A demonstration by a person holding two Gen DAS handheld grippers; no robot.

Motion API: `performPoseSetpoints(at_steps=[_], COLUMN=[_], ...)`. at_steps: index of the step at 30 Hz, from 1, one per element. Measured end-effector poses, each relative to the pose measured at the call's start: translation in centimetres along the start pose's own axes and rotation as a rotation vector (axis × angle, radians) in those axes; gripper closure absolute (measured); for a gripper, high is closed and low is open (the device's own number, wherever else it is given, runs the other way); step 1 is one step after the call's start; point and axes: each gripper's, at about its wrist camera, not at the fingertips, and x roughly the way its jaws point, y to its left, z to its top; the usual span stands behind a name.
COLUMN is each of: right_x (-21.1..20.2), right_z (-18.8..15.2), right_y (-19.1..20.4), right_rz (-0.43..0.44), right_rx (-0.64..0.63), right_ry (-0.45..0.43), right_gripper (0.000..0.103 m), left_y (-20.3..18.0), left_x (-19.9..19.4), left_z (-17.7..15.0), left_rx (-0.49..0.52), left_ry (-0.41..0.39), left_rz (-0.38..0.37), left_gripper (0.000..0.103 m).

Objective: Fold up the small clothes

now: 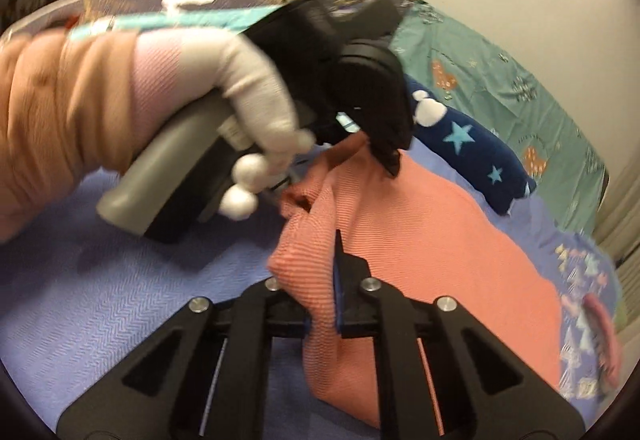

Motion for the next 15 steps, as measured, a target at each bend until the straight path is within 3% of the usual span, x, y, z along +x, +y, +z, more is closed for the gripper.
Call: performPoseSetpoints(at_steps=[8, 15], right_x=[-2.6, -4.9], right_z=[-0.2, -1.6], right_y=[-3.3, -8.9], right_rz=[0.014, 0.011], right_rx=[0.113, 0.267], right_ry=[-0.045, -0.076], right_gripper=[0.097, 0.097], left_y=[-4.5, -9.4], left_x=[-0.6, 0.3], left_z=[1.1, 1.9], left_rx=[0.071, 0.133], left_ry=[-0.031, -0.042], left_rz=[0.021, 0.038], left_gripper=[0.09, 0.09])
